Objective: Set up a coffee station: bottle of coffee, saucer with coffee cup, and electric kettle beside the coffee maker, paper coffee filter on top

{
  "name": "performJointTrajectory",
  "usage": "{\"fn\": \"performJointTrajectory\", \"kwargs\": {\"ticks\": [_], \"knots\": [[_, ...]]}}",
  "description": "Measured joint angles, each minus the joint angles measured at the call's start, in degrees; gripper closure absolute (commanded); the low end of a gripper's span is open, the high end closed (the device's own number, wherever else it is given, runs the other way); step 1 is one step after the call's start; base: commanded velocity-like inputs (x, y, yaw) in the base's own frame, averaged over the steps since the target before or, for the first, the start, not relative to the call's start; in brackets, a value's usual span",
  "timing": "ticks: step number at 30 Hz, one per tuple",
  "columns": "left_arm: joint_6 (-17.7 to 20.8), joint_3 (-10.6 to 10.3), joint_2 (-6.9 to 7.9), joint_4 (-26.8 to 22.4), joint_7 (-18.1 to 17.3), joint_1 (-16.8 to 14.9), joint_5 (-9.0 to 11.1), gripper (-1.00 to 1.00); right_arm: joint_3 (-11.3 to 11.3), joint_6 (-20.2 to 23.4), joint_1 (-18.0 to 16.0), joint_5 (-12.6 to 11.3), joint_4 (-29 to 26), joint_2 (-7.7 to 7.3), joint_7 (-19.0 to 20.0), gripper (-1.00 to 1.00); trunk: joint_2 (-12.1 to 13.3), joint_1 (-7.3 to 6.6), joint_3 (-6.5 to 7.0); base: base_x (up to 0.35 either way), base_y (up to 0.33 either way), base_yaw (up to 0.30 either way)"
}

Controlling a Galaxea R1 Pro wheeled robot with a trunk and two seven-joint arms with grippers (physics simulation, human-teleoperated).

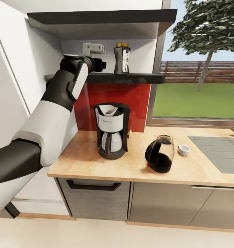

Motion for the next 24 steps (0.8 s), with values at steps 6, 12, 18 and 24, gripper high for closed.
{"fn": "performJointTrajectory", "kwargs": {"ticks": [6,12,18,24], "knots": [[-0.02,0.01,-0.01,0.02,0.00,0.15,0.01,-1.00,-0.02,0.01,0.01,-0.01,-0.07,-0.03,0.03,-1.00,0.00,0.00,0.00,0.332,0.000,-0.098],[-0.06,-0.02,-0.02,-0.10,0.00,0.36,-0.01,-1.00,-0.03,0.03,0.02,-0.01,-0.10,-0.02,0.00,-1.00,0.02,0.02,0.00,0.255,0.000,-0.240],[-0.08,-0.14,-0.06,-0.22,0.00,0.43,0.00,-1.00,-0.02,0.02,0.01,0.00,-0.08,0.05,0.00,-1.00,0.01,0.03,0.00,0.037,0.000,-0.106],[-0.06,-0.17,-0.02,-0.25,0.00,0.44,-0.06,-1.00,-0.01,0.01,0.00,0.00,-0.07,0.06,0.00,-1.00,0.01,0.03,0.00,0.005,0.000,-0.013]]}}
